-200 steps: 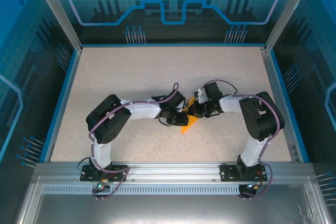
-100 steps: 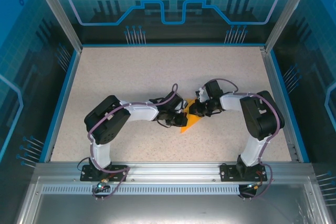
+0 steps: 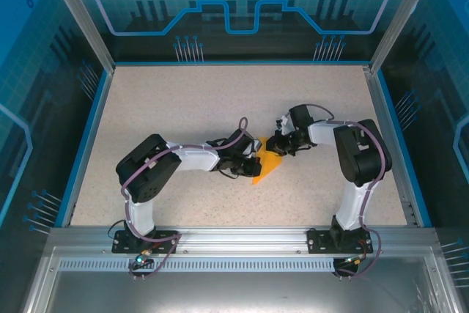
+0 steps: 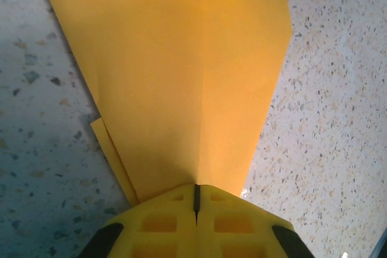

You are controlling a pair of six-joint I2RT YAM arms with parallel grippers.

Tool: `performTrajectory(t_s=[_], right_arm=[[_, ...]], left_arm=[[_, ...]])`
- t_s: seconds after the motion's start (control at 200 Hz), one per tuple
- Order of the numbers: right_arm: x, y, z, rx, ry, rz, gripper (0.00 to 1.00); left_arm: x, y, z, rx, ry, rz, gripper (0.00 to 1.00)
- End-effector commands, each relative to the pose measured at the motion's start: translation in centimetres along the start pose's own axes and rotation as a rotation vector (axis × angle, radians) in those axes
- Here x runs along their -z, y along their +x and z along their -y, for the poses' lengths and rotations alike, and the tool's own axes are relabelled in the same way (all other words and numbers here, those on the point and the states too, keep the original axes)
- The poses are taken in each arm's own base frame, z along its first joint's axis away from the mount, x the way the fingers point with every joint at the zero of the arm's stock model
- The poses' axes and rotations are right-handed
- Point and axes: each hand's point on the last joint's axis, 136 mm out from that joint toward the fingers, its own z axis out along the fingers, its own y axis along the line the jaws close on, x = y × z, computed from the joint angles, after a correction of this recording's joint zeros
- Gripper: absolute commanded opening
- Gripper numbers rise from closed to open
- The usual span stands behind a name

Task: Fold a paper plane with a square sheet of paper (pick it up from the middle)
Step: Fourth fold the wing at the center of the table, then pick up the paper from the center of the table.

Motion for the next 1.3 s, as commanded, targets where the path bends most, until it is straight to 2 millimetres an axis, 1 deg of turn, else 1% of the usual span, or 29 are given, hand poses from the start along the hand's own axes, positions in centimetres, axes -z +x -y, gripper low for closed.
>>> performTrajectory(t_s=[0.0, 0.135, 0.24, 0.41, 0.66, 0.765, 0.84, 0.965, 1.11, 1.195, 1.295], right_arm=[[0.9, -4.9, 3.5, -0.009, 0.129, 0.138, 0.1], [1.2, -6.2, 4.6, -0.036, 0.141, 0.151, 0.1], [1.5, -6.9, 5.0, -0.043, 0.145, 0.153, 0.1], [1.5, -8.0, 4.9, -0.048, 0.147, 0.156, 0.1], [2.0, -9.6, 4.8, -0.068, 0.127, 0.181, 0.1], [2.0, -10.0, 4.8, -0.07, 0.127, 0.184, 0.1], [2.2, -10.3, 4.5, -0.065, 0.114, 0.189, 0.09], [3.0, -10.8, 3.3, -0.047, 0.092, 0.208, 0.1], [5.0, -11.3, 1.7, -0.014, 0.067, 0.246, 0.1], [6.2, -10.7, 0.4, 0.012, 0.052, 0.26, 0.12], [7.6, -9.0, -0.1, 0.028, 0.053, 0.27, 0.16]], left_arm=[[-0.3, 7.9, -7.7, 0.075, -0.263, -0.236, 0.04], [-0.1, 8.1, -7.8, 0.075, -0.264, -0.238, 0.04], [-0.1, 8.5, -8.0, 0.078, -0.271, -0.244, 0.04], [0.0, 8.7, -8.1, 0.078, -0.271, -0.253, 0.04], [0.7, 9.3, -7.8, 0.088, -0.253, -0.256, 0.04], [0.9, 9.8, -7.7, 0.099, -0.244, -0.26, 0.03], [0.9, 9.7, -7.5, 0.105, -0.23, -0.251, 0.04], [0.9, 8.7, -6.2, 0.098, -0.196, -0.238, 0.05], [1.2, 7.2, -4.4, 0.08, -0.146, -0.216, 0.07], [1.5, 6.0, -3.2, 0.07, -0.115, -0.201, 0.08], [1.9, 4.5, -1.6, 0.057, -0.082, -0.173, 0.11]])
